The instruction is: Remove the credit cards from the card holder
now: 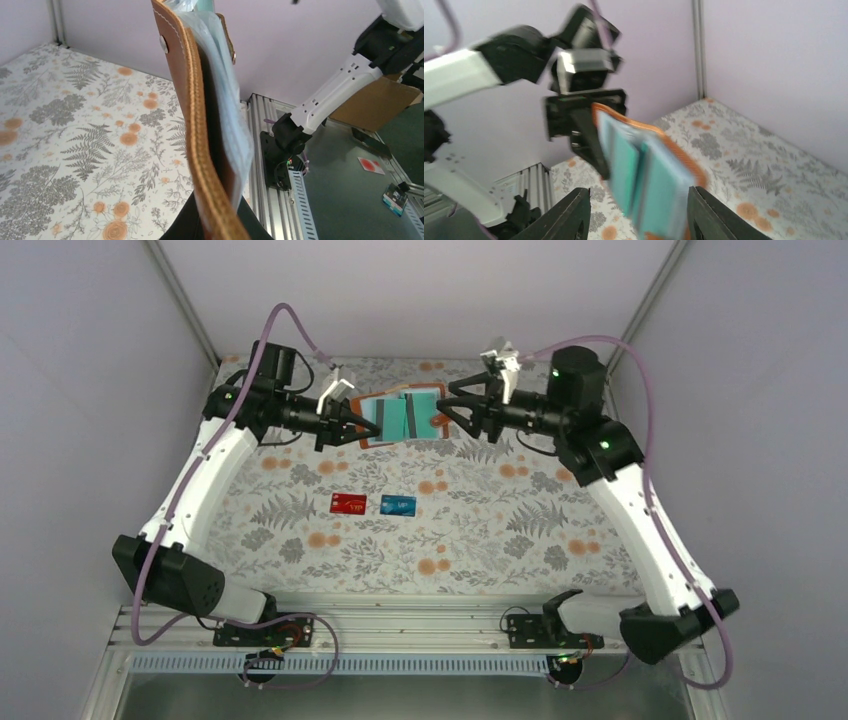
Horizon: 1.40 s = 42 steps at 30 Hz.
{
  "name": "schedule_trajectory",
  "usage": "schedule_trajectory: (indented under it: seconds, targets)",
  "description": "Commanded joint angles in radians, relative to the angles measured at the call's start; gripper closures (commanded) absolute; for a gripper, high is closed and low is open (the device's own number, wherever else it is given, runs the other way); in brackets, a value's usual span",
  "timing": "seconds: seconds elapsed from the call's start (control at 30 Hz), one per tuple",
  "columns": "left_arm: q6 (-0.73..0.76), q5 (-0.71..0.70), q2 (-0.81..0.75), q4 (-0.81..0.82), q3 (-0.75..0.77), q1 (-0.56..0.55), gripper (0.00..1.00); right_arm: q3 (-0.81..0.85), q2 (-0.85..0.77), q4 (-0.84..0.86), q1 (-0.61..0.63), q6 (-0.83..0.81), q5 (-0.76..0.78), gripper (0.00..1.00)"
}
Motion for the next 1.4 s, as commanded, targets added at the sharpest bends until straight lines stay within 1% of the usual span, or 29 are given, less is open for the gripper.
schedule_trajectory:
  seconds: [0.0,0.1,0.17,0.23,0.3,0.4,0.5,0.57,0.63,0.7,0.8,0.87,1.03,1.07,1.27,1.37]
  targets:
    - [-0.048,-0.012,-0.013,0.060,-0.004,0.004,0.98,-0.040,-0.095,0.048,0.001,-0.014,-0.129,0.51]
    - [-0.039,-0.014,-0.015,0.056,-0.006,0.004,0.98,-0.108,-0.083,0.204,0.029,0.046,-0.329,0.58]
    - [-0.030,-0.015,-0.019,0.049,-0.007,0.004,0.98,-0.122,-0.042,0.254,0.090,0.057,-0.372,0.61]
    - [-0.020,-0.021,-0.022,0.041,-0.002,0.004,0.98,-0.113,0.003,0.272,0.110,0.064,-0.353,0.65]
    - [-0.010,-0.013,-0.022,0.034,-0.002,0.004,0.98,-0.103,0.035,0.274,0.109,0.075,-0.291,0.69]
    - [0.022,0.009,-0.026,0.010,0.003,0.004,0.98,-0.105,0.067,0.273,0.085,0.085,-0.234,0.71]
    - [0.038,0.014,-0.033,-0.003,0.005,0.003,0.98,-0.135,0.084,0.293,0.058,0.100,-0.255,0.71]
    - [0.041,0.017,-0.032,-0.005,0.004,0.002,0.98,-0.151,0.100,0.312,0.057,0.106,-0.294,0.68]
    - [0.047,0.028,-0.028,-0.008,0.006,0.002,0.98,-0.155,0.120,0.319,0.060,0.109,-0.296,0.67]
    - [0.054,0.037,-0.023,-0.014,0.010,0.000,0.98,-0.156,0.130,0.327,0.061,0.111,-0.296,0.67]
    - [0.062,0.048,-0.023,-0.020,0.010,-0.001,0.98,-0.161,0.135,0.374,0.071,0.122,-0.333,0.68]
    - [0.064,0.053,-0.021,-0.021,0.008,-0.003,0.97,-0.146,0.148,0.369,0.077,0.115,-0.328,0.71]
    - [0.068,0.054,-0.023,-0.026,0.007,-0.004,0.98,-0.141,0.158,0.386,0.078,0.117,-0.349,0.94]
    - [0.073,0.058,-0.024,-0.031,0.007,-0.004,0.98,-0.143,0.158,0.388,0.078,0.119,-0.352,0.96]
    - [0.090,0.075,-0.023,-0.043,0.008,-0.004,0.97,-0.143,0.147,0.363,0.077,0.098,-0.328,0.96]
    - [0.145,0.110,-0.020,-0.090,0.022,-0.003,0.92,-0.134,0.140,0.306,0.074,0.062,-0.303,0.96]
